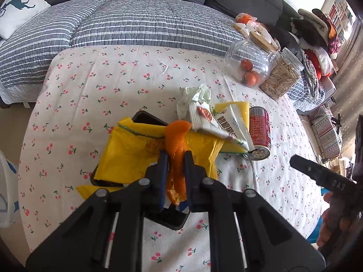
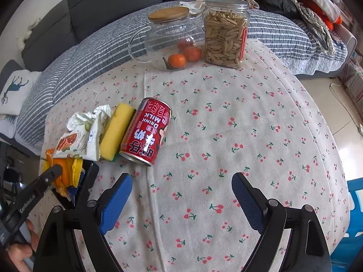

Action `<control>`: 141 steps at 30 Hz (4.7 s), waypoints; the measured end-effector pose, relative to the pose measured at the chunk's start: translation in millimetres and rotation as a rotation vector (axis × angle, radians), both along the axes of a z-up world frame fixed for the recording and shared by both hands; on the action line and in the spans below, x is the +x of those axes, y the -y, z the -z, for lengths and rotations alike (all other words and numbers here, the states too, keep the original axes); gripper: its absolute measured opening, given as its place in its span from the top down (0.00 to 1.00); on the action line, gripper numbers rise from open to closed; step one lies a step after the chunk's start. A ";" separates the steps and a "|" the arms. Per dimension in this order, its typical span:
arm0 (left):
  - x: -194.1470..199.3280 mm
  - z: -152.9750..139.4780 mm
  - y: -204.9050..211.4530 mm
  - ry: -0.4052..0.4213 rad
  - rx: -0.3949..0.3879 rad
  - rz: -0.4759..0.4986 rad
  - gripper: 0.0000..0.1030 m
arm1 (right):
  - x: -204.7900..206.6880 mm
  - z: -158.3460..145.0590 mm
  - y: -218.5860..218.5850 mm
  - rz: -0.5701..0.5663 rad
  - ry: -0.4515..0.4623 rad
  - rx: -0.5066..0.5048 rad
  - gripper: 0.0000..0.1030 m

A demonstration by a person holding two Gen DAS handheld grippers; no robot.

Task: Collect trash
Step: 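Grasp the orange peel with the left tool while the right tool grasps the red can, then carry the orange peel into the white bin with the left tool while the right tool carries the red can, then lower the red can into the white bin and open the right tool, then move both tools back over the table toward the yellow snack bag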

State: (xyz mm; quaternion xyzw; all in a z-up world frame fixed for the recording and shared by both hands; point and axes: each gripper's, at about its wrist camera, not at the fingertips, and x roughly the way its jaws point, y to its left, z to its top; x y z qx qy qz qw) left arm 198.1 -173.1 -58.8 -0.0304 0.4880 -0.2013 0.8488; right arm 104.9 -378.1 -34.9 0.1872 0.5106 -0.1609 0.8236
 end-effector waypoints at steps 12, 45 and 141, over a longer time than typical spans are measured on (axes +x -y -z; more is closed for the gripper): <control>-15.0 -26.8 -51.1 0.059 -0.012 -0.009 0.86 | 52.9 36.1 -7.5 0.039 0.041 0.159 0.31; -33.3 -41.3 -176.8 0.102 0.010 -0.187 0.86 | -22.1 -63.5 -72.8 -0.201 0.178 0.019 0.48; -46.5 -19.5 -284.4 0.027 0.259 -0.363 0.07 | 28.7 -38.5 -208.4 -0.411 0.142 -0.047 0.22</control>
